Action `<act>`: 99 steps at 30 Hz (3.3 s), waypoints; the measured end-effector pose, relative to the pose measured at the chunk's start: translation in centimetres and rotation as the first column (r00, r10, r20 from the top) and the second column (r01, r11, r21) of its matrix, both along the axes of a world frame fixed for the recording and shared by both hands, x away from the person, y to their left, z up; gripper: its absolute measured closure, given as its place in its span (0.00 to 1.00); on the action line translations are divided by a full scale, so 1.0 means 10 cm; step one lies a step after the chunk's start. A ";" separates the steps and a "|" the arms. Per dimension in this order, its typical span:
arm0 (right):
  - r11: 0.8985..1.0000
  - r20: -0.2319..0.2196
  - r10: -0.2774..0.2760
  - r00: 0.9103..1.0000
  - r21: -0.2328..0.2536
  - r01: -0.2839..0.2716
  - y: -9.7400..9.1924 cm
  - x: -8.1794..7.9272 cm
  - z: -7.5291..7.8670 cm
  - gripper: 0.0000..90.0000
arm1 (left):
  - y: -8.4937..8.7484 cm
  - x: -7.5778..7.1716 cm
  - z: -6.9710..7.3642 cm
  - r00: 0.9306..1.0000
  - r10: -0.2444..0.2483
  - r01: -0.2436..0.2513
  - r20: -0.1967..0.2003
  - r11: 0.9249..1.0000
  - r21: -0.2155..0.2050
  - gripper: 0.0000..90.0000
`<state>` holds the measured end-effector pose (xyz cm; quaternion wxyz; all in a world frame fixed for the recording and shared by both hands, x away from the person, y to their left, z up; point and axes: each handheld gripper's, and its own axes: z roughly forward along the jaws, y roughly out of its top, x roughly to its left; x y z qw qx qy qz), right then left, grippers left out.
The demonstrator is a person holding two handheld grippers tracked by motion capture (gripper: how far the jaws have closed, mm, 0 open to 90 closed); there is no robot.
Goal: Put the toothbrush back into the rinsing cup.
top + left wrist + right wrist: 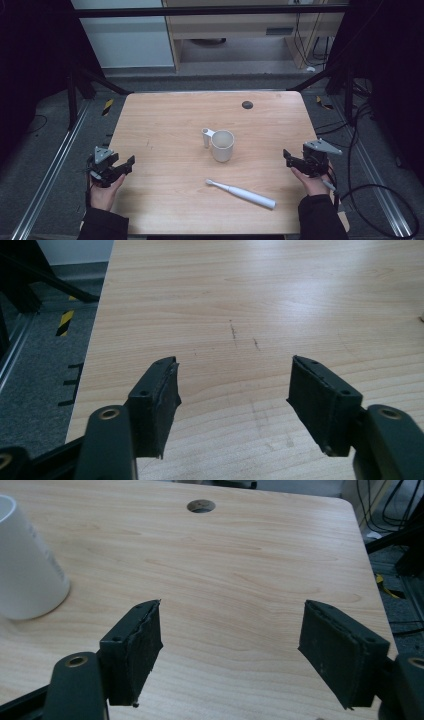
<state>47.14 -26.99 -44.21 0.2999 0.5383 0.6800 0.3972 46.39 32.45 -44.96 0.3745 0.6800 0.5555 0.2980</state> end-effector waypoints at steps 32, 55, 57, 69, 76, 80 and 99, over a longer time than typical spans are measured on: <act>0.954 -0.165 0.284 0.945 -0.051 -0.296 0.44 -0.44 -0.04 0.63 | -0.13 -0.09 -0.09 0.996 -0.062 0.062 -0.066 0.998 -0.003 0.36; 0.920 -0.291 0.358 0.887 -0.050 -0.388 0.56 -0.56 -0.26 0.92 | -0.22 -0.11 -0.13 0.993 -0.091 0.095 -0.075 0.994 0.049 0.37; 0.917 -0.299 0.365 0.882 -0.048 -0.396 0.57 -0.57 -0.27 0.94 | -0.22 -0.11 -0.14 0.992 -0.092 0.096 -0.081 0.994 0.049 0.37; 0.905 -0.340 0.384 0.858 -0.047 -0.423 0.60 -0.61 -0.34 0.97 | -0.24 -0.10 -0.15 0.991 -0.095 0.100 -0.089 0.993 0.056 0.36; 0.902 -0.360 0.386 0.849 -0.046 -0.430 0.62 -0.65 -0.36 0.97 | -0.24 -0.09 -0.16 0.991 -0.099 0.105 -0.094 0.993 0.056 0.36; 0.897 -0.357 0.395 0.846 -0.047 -0.439 0.63 -0.67 -0.37 0.97 | -0.24 -0.09 -0.16 0.990 -0.100 0.105 -0.095 0.993 0.056 0.36; 0.927 -0.305 0.347 0.887 -0.034 -0.375 0.60 -0.68 -0.25 0.86 | -0.25 -0.06 -0.18 0.989 -0.104 0.111 -0.108 0.992 0.060 0.35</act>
